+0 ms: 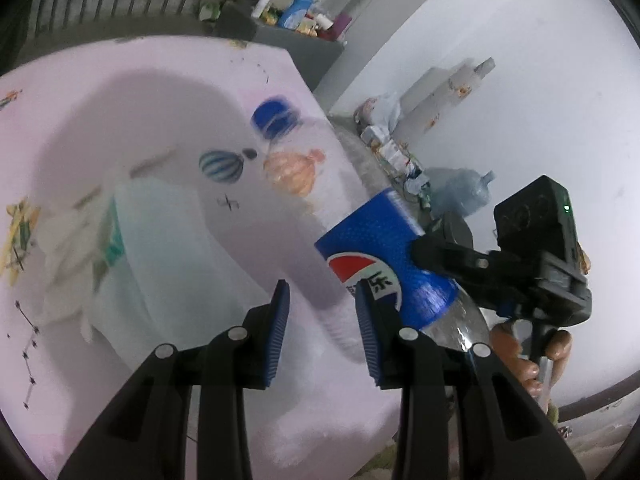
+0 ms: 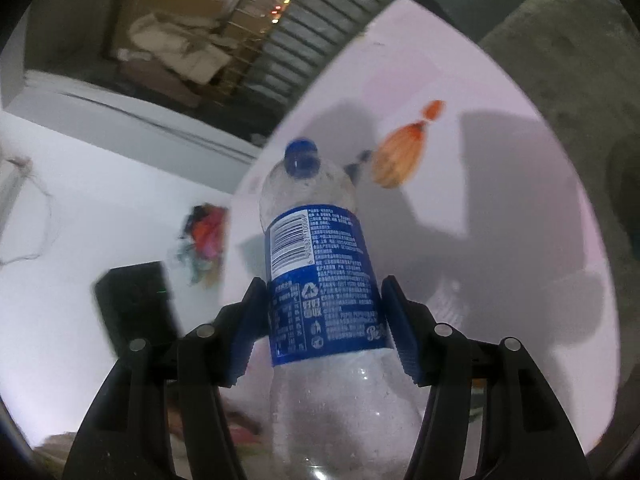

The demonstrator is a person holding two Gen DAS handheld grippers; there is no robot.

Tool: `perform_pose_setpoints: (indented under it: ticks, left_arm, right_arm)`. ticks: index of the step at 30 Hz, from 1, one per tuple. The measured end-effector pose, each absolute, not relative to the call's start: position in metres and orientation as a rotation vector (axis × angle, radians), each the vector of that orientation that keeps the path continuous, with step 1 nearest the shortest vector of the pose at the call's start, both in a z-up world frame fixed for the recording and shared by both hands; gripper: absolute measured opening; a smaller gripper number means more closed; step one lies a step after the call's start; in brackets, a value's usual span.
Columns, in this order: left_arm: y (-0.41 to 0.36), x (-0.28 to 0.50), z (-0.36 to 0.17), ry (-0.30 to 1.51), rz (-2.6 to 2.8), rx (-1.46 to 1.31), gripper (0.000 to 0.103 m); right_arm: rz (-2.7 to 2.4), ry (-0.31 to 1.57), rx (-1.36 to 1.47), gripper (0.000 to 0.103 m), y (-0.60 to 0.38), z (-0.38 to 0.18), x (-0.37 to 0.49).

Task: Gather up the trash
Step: 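Grasp the Pepsi bottle with the right tool while the left tool opens off it, then grasp the white tissue with the left tool while the right tool holds the Pepsi bottle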

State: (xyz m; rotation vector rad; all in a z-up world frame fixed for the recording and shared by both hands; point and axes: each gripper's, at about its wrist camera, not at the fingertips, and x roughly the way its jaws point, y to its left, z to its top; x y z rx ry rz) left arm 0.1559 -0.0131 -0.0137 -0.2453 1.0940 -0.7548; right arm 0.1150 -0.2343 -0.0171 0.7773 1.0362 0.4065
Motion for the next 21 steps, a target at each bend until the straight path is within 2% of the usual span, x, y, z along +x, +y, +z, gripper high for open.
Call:
perform_pose_setpoints:
  ticks: [7,11,21]
  left_arm:
    - [0.021,0.131,-0.005,1.05,-0.694,-0.19,0.032]
    - [0.053,0.115,-0.001,1.01,-0.596,-0.159,0.034]
    - [0.051,0.132,-0.031,1.099,-0.616,-0.277,0.034]
  right_arm:
    - [0.325,1.034,0.65,0.058,-0.233,-0.012,0.102]
    - [0.341,1.002,0.671,0.061,-0.233,-0.01,0.107]
    - [0.336,1.03,0.654,0.062,-0.229,-0.019,0.123]
